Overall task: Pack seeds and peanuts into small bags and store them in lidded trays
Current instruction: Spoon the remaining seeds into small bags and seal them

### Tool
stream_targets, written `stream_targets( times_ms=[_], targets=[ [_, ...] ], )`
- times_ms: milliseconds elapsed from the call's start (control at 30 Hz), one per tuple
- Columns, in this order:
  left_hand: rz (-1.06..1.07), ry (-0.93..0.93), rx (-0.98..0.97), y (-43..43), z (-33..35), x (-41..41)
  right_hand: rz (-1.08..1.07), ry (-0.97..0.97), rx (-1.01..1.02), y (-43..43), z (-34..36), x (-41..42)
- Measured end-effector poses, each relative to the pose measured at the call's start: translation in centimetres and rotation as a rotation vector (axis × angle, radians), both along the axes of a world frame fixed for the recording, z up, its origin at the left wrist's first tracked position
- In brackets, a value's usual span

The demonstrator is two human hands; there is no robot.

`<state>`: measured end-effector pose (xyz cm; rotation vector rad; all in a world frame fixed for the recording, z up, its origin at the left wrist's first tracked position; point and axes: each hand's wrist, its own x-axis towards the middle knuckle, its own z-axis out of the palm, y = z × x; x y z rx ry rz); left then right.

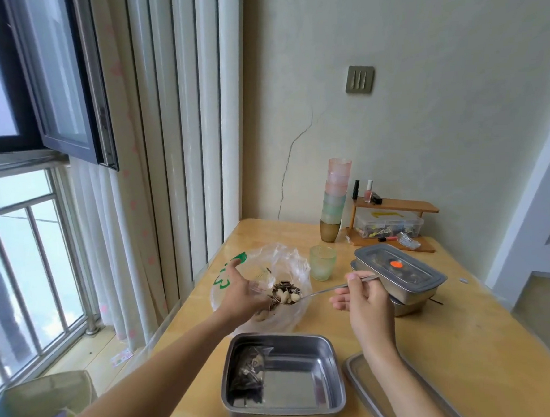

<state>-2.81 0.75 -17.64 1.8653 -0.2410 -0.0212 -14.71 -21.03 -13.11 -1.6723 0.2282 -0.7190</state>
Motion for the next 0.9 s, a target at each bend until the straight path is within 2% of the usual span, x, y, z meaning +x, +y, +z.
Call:
stream_targets(
  times_ms=[133,300,400,700,900],
  targets=[
    [-0.009,0.034,-0.07,-0.4,-0.5,0.0,0.019,-0.025,-0.022,0.0,1.7,0.7],
    [0.007,-0.04,0.084,-1.2,0.3,-0.7,0.038,-0.054,-0.085,0.0,3.7,1.3],
    [-0.012,-0.059,0.095,-1.6,0.9,-0.9,0.046,-0.07,-0.154,0.5,4.6,1.5],
    [0.029,-0.071,0.063,-2.3,0.6,0.4,0.152,-0.204,-0.648,2.1,4.5,1.3],
    [0.08,-0.049,0.09,-2.7,0.2,1.1,0.228,-0.266,-0.852,2.4,4.2,1.1]
  ],
)
